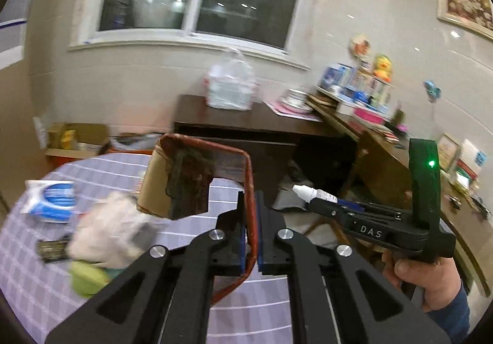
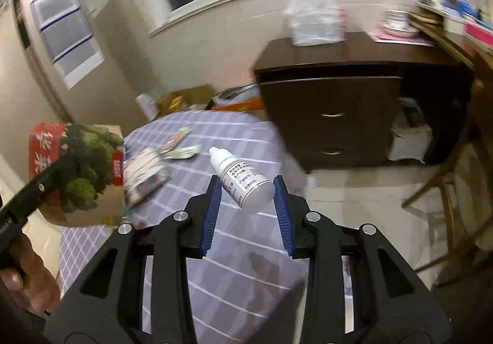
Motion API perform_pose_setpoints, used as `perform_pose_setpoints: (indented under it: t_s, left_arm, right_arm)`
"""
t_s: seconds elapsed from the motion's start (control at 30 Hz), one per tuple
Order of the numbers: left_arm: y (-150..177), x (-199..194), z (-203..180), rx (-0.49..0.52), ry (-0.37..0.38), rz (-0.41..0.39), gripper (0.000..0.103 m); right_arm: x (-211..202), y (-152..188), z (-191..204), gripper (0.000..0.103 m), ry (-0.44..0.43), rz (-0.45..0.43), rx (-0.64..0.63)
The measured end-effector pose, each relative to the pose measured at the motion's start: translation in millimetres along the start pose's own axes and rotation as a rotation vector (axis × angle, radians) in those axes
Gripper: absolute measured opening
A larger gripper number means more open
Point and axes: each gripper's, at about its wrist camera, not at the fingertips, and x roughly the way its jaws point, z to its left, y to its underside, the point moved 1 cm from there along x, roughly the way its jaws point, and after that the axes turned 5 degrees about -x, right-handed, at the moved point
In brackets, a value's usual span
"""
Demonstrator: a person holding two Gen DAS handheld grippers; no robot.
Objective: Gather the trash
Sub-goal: 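Carry the bottle and box to the wastebasket and open both tools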
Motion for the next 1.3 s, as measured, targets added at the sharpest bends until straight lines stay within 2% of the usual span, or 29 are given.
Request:
perform_pose_setpoints:
  t_s: [0.23, 0.47, 0.7, 1.0, 1.03, 1.07, 1.1, 1.13, 1.2, 1.3]
  left_arm:
    - [15, 62, -69, 0.069, 0.112, 0.106, 0.005]
    - [50, 131, -123, 0.131, 0.158, 0.270, 0.005]
    - [97, 206, -149, 0.175, 0.146, 0.459, 0.005]
    - [114, 267, -163, 0.209, 0.134, 0.587, 0.007]
    - [115, 272, -163, 0.210, 0.138, 0.599, 0.013]
    - [116, 275, -163, 0.218, 0.135, 0.610, 0.021]
    - [115, 274, -161, 0.222, 0.127, 0.609, 0.051]
    - [113, 273, -160, 0.228, 0.104, 0.591, 0.077]
    - [107, 267, -157, 0.234, 0.064, 0.525, 0.086]
    - [101, 264, -154, 0.226, 0.041, 0.526, 0.087]
  right_arm:
    - [-37, 20, -86, 0.034, 0.126, -0.030, 0.149]
    - [-36, 59, -156, 0.034, 0.227, 0.029, 0.285]
    - [-1, 99, -199, 0.034, 0.231, 0.126, 0.402]
    - [33, 111, -230, 0.036, 0.198, 0.160, 0.496]
    - [36, 111, -233, 0.039, 0.200, 0.162, 0.511]
    - [37, 112, -234, 0.057, 0.202, 0.165, 0.520]
    - [39, 114, -237, 0.071, 0.199, 0.166, 0.538]
    - [39, 114, -239, 0.074, 0.197, 0.160, 0.547]
    - [38, 117, -242, 0.083, 0.194, 0.156, 0.568]
    - [35, 118, -245, 0.096, 0.209, 0.152, 0.579]
